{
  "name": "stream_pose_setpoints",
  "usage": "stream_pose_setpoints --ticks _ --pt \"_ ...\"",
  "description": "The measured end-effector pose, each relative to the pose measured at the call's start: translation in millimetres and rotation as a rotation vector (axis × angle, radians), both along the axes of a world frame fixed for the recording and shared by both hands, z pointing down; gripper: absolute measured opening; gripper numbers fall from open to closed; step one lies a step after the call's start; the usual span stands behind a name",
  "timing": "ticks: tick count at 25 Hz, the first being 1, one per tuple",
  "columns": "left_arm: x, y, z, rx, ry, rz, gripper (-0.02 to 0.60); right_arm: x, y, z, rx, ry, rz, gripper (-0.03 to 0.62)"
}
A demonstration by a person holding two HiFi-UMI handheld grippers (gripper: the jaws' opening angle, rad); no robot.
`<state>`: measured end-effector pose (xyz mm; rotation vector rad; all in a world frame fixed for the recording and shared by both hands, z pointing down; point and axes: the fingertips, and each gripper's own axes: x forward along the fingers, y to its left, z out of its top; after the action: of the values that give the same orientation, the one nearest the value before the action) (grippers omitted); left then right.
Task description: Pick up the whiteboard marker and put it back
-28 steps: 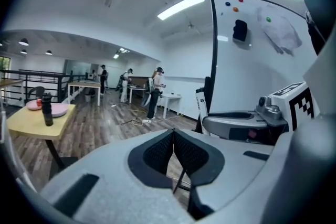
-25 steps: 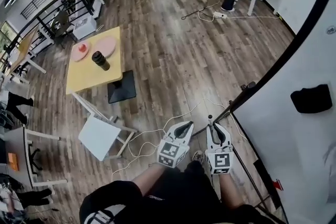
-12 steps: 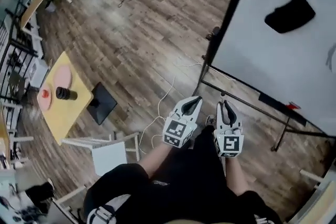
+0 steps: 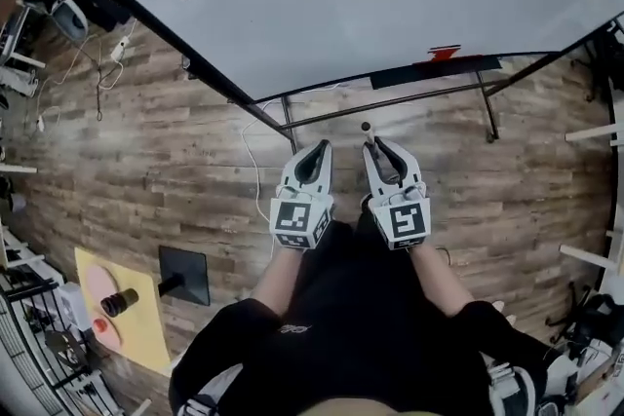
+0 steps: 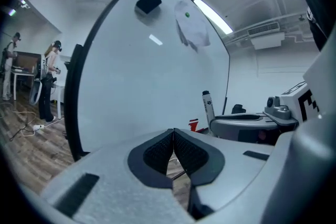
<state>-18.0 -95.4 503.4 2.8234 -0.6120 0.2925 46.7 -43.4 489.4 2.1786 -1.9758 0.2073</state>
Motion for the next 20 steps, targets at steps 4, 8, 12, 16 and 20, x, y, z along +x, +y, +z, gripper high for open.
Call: stream_pose_setpoints --ticks 4,8,12,16,20 --pt "27.6 18.7 2.5 -0.005 -0.01 0.062 0.008 25.1 19.3 -0.6 -0.02 0.019 0.056 0.057" --pt "47.1 28.6 7.6 -0.021 -0.021 0.106 0.008 39.2 29.5 4.1 -0.06 0.046 0.073 0.057" --pt "67.8 36.5 17.9 -0.043 -0.032 0.138 0.008 55.9 35.8 7.0 -0.129 0.161 0.034 0.057" --pt "92.8 47.3 34.6 -0.074 -0.059 0.149 0.008 87.5 46.5 21.6 -0.224 0.322 -0.022 0.057" --pt "132.6 38.2 46.5 -0.089 -0.069 0.114 0.008 136.3 36.4 47.8 -0.355 0.423 -0.066 0.057"
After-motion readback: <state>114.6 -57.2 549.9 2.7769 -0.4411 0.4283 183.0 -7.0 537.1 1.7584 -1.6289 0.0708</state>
